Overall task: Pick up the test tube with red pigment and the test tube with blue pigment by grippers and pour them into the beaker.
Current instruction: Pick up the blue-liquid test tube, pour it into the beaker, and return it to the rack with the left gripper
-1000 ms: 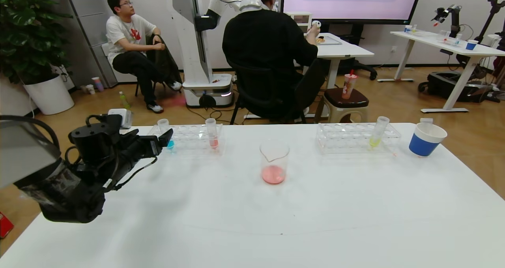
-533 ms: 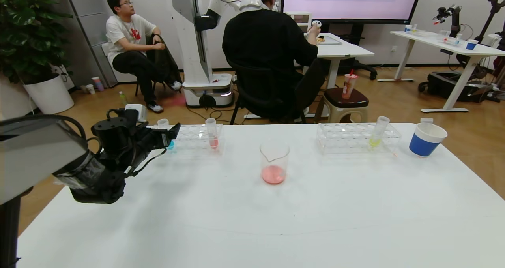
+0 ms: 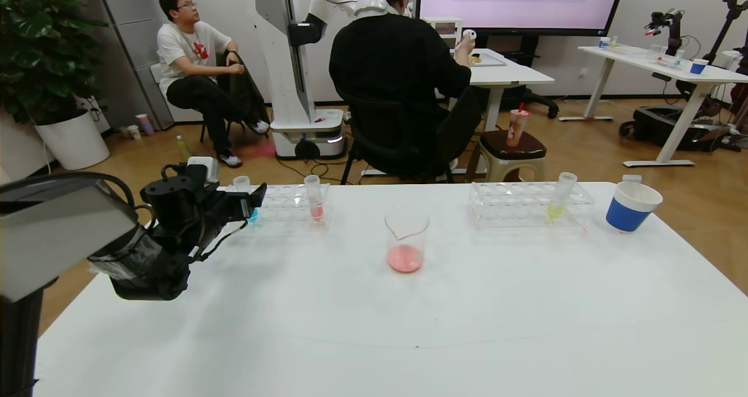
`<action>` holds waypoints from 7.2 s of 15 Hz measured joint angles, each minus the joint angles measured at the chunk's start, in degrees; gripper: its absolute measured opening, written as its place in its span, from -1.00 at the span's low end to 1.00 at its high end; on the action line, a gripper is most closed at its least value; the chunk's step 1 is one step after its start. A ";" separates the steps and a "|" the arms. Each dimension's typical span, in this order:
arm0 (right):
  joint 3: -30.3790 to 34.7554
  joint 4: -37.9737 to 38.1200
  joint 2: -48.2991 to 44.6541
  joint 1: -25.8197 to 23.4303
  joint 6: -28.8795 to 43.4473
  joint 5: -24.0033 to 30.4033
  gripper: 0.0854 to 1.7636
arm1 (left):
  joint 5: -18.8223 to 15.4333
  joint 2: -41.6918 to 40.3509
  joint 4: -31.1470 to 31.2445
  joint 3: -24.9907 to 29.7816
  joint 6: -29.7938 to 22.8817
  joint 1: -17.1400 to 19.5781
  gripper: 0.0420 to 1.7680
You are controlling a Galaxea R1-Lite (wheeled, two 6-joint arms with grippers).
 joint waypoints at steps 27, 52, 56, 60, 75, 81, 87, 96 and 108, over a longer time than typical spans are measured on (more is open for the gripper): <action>0.00 0.00 0.00 0.00 0.00 0.00 0.97 | 0.35 -11.14 19.35 -8.13 0.16 -0.62 -0.46; 0.00 0.00 0.00 0.00 0.00 0.00 0.97 | -41.23 -1.18 34.54 -41.34 26.36 -21.10 -0.46; 0.00 0.00 0.00 0.00 0.00 0.02 0.97 | -41.18 -0.39 30.28 -37.77 35.01 -21.27 -0.46; 0.00 0.00 0.00 0.00 0.00 0.02 0.97 | -40.81 -0.22 27.89 -34.82 42.20 -21.25 -0.46; 0.00 0.00 0.00 0.00 0.00 0.02 0.97 | -45.31 4.19 23.42 -33.46 68.74 -22.15 -0.46; 0.00 0.00 0.00 0.00 0.00 0.00 0.97 | -47.26 5.35 23.43 -34.43 76.91 -22.10 -0.46; 0.00 0.00 0.00 0.00 0.00 0.02 0.97 | -47.74 7.02 22.67 -34.60 81.86 -22.17 -0.46; 0.00 0.00 0.00 0.00 0.00 0.02 0.97 | -48.40 7.94 22.49 -35.33 87.55 -23.11 -0.46; 0.00 0.00 0.00 0.00 0.00 0.00 0.97 | -50.91 8.85 22.43 -36.60 95.98 -23.15 -0.46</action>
